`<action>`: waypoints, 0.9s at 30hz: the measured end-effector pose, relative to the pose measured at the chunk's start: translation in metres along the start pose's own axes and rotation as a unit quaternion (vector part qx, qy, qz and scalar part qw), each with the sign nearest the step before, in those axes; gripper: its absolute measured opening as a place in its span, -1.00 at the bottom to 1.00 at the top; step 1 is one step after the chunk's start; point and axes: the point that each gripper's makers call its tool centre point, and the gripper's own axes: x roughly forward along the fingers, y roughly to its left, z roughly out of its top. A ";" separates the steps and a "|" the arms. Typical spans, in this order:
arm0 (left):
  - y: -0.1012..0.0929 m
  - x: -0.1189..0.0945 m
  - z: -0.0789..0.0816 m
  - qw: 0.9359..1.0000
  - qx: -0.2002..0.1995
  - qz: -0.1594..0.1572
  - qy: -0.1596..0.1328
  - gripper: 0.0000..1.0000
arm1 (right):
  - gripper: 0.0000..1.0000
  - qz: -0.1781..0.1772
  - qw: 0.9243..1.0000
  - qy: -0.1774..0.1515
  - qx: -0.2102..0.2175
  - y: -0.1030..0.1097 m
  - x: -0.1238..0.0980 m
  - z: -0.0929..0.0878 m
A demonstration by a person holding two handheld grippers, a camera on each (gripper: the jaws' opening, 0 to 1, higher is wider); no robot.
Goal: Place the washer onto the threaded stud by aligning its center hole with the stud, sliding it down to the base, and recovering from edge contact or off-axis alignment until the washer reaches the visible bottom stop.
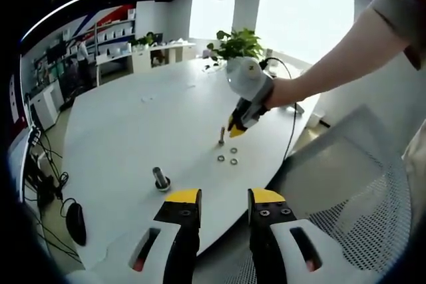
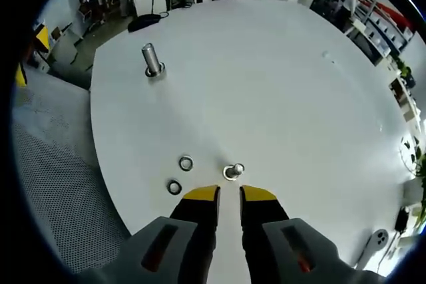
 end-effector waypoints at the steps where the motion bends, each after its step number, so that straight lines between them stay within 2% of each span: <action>1: 0.000 0.000 0.000 1.000 0.000 0.000 0.000 -0.48 | -0.71 0.003 1.000 -0.002 0.004 0.002 0.001 0.000; 3: 0.000 0.000 0.000 1.000 0.000 0.000 0.001 -0.48 | -0.70 0.011 1.000 -0.006 0.008 0.011 0.002 -0.001; 8: 0.000 0.000 -0.001 1.000 0.000 0.000 0.001 -0.48 | -0.65 0.049 0.998 0.016 -0.030 0.041 0.009 -0.013; 13: 0.000 0.000 0.000 1.000 0.000 0.000 0.001 -0.48 | -0.58 0.070 0.996 0.018 -0.052 0.059 0.010 -0.013; 17: 0.001 0.000 0.000 1.000 -0.001 0.000 -0.001 -0.48 | -0.58 0.074 0.993 0.034 -0.082 0.066 0.014 -0.017; 27: 0.001 0.000 -0.001 1.000 0.000 0.002 0.000 -0.48 | -0.57 0.073 0.992 0.049 -0.085 0.066 0.024 -0.014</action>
